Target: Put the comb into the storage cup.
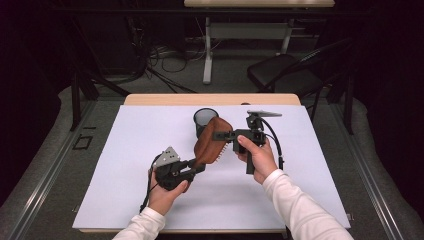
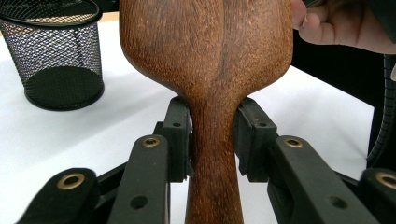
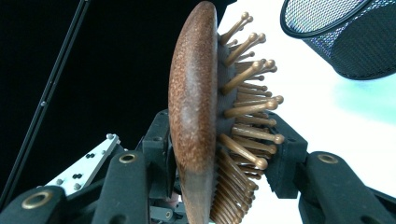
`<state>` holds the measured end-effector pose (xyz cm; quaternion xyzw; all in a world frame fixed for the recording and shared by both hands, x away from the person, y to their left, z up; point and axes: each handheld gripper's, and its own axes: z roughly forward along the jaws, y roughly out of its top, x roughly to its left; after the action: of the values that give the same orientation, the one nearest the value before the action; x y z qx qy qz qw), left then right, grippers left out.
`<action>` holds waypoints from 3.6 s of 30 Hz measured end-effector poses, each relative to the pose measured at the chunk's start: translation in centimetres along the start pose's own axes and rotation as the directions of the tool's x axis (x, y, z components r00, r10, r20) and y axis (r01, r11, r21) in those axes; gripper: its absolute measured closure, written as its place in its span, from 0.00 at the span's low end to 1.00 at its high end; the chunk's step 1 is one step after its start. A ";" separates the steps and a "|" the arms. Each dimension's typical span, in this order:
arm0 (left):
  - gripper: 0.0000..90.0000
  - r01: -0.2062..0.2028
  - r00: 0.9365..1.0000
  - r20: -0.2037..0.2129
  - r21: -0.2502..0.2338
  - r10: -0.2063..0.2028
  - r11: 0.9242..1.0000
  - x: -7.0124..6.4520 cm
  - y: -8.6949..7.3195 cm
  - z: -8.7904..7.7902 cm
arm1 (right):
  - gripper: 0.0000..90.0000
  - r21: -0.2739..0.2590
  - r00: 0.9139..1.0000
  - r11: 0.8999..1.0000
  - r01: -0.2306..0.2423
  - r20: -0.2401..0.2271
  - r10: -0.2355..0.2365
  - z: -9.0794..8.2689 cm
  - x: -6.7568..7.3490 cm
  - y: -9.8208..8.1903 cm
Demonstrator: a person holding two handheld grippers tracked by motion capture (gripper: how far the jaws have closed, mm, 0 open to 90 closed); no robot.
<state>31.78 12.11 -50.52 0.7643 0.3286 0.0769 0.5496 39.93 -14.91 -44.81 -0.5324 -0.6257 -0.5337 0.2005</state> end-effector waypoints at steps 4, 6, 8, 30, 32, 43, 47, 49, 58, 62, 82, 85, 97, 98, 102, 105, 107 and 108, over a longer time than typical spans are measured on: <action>0.74 0.009 1.000 -0.001 -0.005 -0.009 1.000 0.0 0.0 0.0 | 0.57 -0.004 1.000 1.000 -0.004 -0.001 0.004 0.0 -0.1 0.0; 0.73 0.011 1.000 -0.003 0.001 -0.011 1.000 0.1 0.0 0.0 | 0.57 -0.006 1.000 1.000 -0.005 -0.002 0.005 0.1 -0.1 0.0; 0.73 0.014 1.000 -0.002 0.001 -0.014 1.000 0.1 0.0 0.0 | 0.57 -0.006 1.000 1.000 -0.007 -0.002 0.007 0.0 -0.1 0.0; 0.57 0.052 0.999 -0.008 -0.047 -0.052 0.998 0.4 0.2 -0.5 | 0.57 -0.043 1.000 0.999 -0.026 0.010 0.026 -0.9 -0.9 0.3; 0.56 0.053 0.999 -0.007 -0.051 -0.053 0.997 0.5 0.2 -0.6 | 0.57 -0.042 1.000 0.999 -0.022 0.012 0.023 -1.0 -1.0 0.4; 0.54 0.054 0.998 -0.037 -0.061 -0.056 0.997 0.6 0.3 -0.8 | 0.57 -0.060 0.999 0.998 -0.028 0.025 0.030 -1.8 -1.6 0.7; 0.53 0.048 0.997 -0.065 -0.059 -0.052 0.997 0.9 0.3 -0.9 | 0.57 -0.073 0.999 0.997 -0.025 0.027 0.027 -1.9 -1.7 0.7; 0.52 0.044 0.995 -0.092 -0.064 -0.050 0.997 1.0 0.3 -0.9 | 0.57 -0.077 0.999 0.997 -0.026 0.026 0.028 -2.0 -1.8 0.8; 0.48 0.041 0.990 -0.131 -0.066 -0.049 0.997 1.4 0.7 -1.1 | 0.58 -0.085 0.999 0.996 -0.024 0.035 0.027 -2.3 -2.0 0.9; 0.46 0.052 0.981 -0.181 -0.081 -0.066 0.995 1.7 0.7 -1.4 | 0.57 -0.088 0.999 0.996 -0.017 0.042 0.021 -2.4 -2.0 0.9; 0.34 0.081 0.950 -0.289 -0.132 -0.117 0.988 3.7 1.0 -3.0 | 0.58 -0.097 0.998 0.995 -0.016 0.052 0.021 -2.8 -2.1 1.0; 0.28 0.087 0.950 -0.288 -0.131 -0.122 0.988 3.8 1.0 -3.0 | 0.58 -0.099 0.998 0.995 -0.015 0.055 0.020 -2.8 -2.1 1.0; 0.10 0.146 0.943 -0.279 -0.144 -0.182 0.979 4.3 0.9 -2.7 | 0.57 -0.112 0.998 0.994 -0.012 0.057 0.018 -3.0 -2.2 1.1; 0.09 0.147 0.943 -0.277 -0.148 -0.184 0.978 4.4 0.9 -2.7 | 0.58 -0.114 0.998 0.993 -0.013 0.059 0.019 -3.0 -2.2 1.2; 0.01 0.174 0.939 -0.274 -0.148 -0.210 0.974 4.8 0.9 -2.6 | 0.57 -0.119 0.998 0.993 -0.014 0.066 0.022 -3.1 -2.3 1.3; 0.00 0.186 0.936 -0.275 -0.144 -0.220 0.972 5.1 0.9 -2.5 | 0.57 -0.124 0.997 0.992 -0.011 0.073 0.021 -3.2 -2.3 1.5; 0.00 0.195 0.934 -0.275 -0.143 -0.228 0.970 5.3 0.9 -2.4 | 0.57 -0.130 0.997 0.991 -0.008 0.078 0.018 -3.3 -2.2 1.6; 0.00 0.199 0.934 -0.272 -0.143 -0.232 0.969 5.3 0.8 -2.4 | 0.57 -0.135 0.997 0.991 -0.007 0.079 0.018 -3.4 -2.2 1.7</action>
<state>35.08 16.97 -50.13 0.6719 0.4815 0.1446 0.5439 41.11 -19.15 -44.63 -0.5694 -0.5925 -0.5518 0.1423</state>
